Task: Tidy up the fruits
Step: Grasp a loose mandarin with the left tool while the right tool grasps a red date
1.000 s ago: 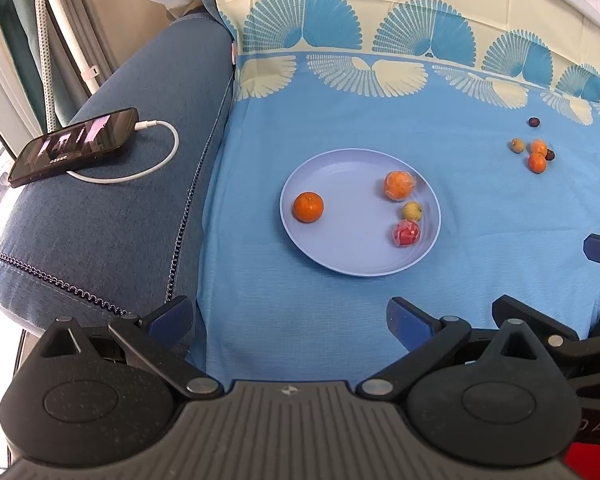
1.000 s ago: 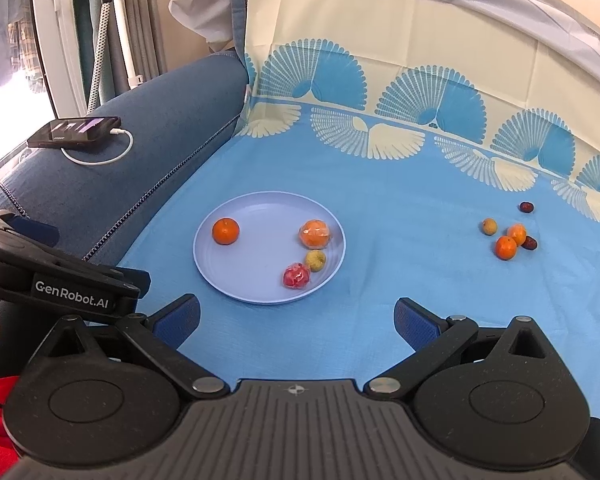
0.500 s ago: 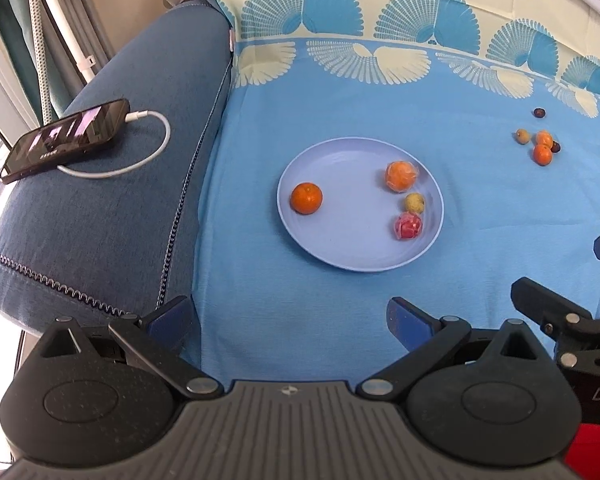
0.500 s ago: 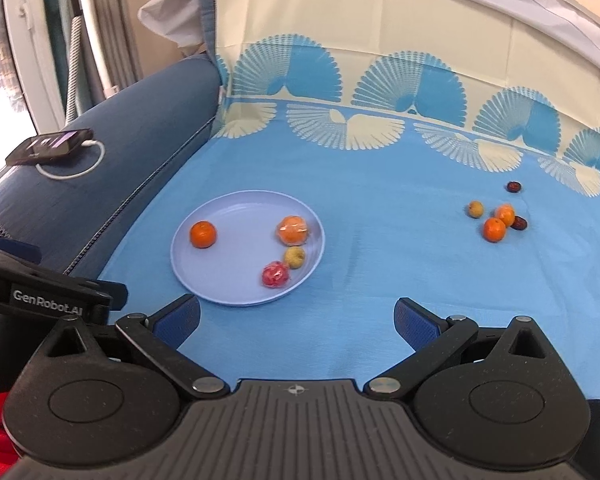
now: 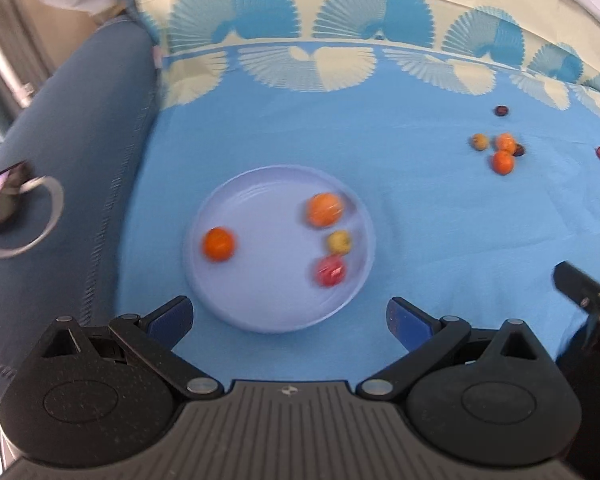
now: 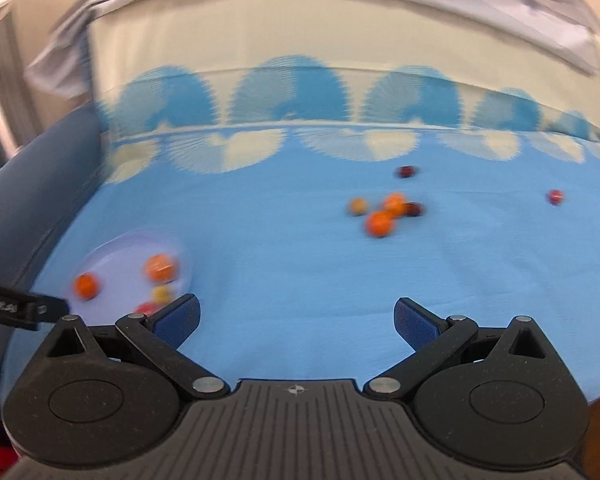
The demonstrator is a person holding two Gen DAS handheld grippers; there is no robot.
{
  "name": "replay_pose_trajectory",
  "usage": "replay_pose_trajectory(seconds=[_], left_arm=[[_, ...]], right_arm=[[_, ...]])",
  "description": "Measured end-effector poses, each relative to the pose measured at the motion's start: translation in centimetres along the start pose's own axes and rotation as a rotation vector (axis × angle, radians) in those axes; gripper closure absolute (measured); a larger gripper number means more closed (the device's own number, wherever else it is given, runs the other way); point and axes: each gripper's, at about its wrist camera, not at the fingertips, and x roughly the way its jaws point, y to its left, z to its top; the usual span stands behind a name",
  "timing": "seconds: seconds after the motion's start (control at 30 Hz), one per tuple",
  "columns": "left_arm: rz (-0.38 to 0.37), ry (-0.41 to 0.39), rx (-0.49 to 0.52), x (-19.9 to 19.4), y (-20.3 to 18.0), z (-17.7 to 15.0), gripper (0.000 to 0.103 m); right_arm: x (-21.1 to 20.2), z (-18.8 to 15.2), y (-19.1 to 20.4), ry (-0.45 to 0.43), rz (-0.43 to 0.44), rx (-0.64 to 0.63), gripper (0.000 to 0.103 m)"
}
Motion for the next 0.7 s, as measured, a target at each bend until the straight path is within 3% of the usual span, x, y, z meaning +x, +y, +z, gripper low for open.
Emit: replay_pose_trajectory(seconds=[0.27, 0.43, 0.57, 0.7], left_arm=[[-0.073, -0.004, 0.029, 4.5, -7.5, 6.7, 0.0], [-0.14, -0.028, 0.161, 8.8, -15.0, 11.4, 0.0], [-0.22, 0.007, 0.253, 13.8, -21.2, 14.0, 0.0], [-0.287, 0.073, 0.253, 18.6, -24.8, 15.7, 0.0]], right_arm=[[4.7, 3.1, -10.7, -0.067, -0.141, 0.075, 0.001], [10.9, 5.5, -17.8, -0.066, -0.22, 0.083, 0.001], [17.3, 6.2, -21.8, 0.028, -0.131, 0.046, 0.001], [23.0, 6.2, -23.6, 0.089, -0.036, -0.036, 0.001]])
